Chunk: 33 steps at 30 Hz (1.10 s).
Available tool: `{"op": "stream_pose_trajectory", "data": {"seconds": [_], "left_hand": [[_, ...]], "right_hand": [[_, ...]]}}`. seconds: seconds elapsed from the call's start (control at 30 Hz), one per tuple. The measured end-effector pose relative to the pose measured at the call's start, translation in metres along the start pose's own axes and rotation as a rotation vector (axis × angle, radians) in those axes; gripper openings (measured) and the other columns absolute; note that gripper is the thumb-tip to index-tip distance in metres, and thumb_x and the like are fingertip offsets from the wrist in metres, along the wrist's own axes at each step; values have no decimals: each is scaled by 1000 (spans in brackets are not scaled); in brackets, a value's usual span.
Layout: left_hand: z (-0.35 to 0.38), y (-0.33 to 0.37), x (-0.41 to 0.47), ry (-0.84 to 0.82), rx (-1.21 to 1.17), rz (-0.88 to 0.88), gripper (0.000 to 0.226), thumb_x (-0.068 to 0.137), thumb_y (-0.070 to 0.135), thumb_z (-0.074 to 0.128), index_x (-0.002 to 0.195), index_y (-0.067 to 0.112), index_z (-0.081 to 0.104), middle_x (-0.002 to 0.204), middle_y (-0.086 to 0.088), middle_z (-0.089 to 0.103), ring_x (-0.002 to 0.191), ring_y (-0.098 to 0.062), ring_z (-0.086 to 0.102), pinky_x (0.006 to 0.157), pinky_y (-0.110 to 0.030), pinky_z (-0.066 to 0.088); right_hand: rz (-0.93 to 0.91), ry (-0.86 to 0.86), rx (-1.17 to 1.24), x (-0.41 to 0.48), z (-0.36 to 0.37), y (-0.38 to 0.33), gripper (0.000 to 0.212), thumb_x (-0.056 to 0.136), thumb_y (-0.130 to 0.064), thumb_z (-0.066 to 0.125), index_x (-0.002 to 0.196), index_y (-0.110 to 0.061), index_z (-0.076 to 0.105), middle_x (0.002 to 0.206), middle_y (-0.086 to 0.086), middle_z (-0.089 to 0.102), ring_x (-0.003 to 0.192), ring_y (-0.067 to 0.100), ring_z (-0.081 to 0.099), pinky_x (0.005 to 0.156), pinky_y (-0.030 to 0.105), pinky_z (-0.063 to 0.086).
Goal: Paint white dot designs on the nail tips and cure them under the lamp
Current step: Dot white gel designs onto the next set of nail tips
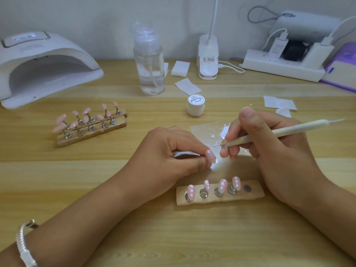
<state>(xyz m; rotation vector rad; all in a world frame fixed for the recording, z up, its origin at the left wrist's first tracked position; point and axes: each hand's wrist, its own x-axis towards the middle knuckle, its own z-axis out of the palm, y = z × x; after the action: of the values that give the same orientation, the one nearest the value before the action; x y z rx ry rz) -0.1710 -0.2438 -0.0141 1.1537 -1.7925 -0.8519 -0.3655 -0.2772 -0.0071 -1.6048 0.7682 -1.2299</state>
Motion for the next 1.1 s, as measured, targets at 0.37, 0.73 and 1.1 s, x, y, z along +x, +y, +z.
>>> {"op": "stream_pose_trajectory", "data": {"seconds": [0.37,0.73,1.1], "left_hand": [[1,0,0,-8,41,-19,7,76,24,78,82,23,81,83,15,76,94,-14,67,85,-31,52],[1,3,0,3,69,-12,8,76,26,77,81,21,81,82,15,75,92,-15,68,84,-38,52],[1,2,0,0,68,-6,7,76,26,78,81,24,81,82,16,75,93,-16,68,85,-39,52]], "right_hand": [[-95,286,-260,14,-22,-1,43,105,-33,42,73,-18,67,62,2,63,63,9,60,63,16,45],[29,197,-459,24,-37,18,46,102,-41,51,64,-19,64,48,4,52,42,15,51,49,35,46],[-8,261,-431,23,-36,15,46,103,-38,49,65,-18,65,52,-1,54,47,9,52,47,22,45]]}}
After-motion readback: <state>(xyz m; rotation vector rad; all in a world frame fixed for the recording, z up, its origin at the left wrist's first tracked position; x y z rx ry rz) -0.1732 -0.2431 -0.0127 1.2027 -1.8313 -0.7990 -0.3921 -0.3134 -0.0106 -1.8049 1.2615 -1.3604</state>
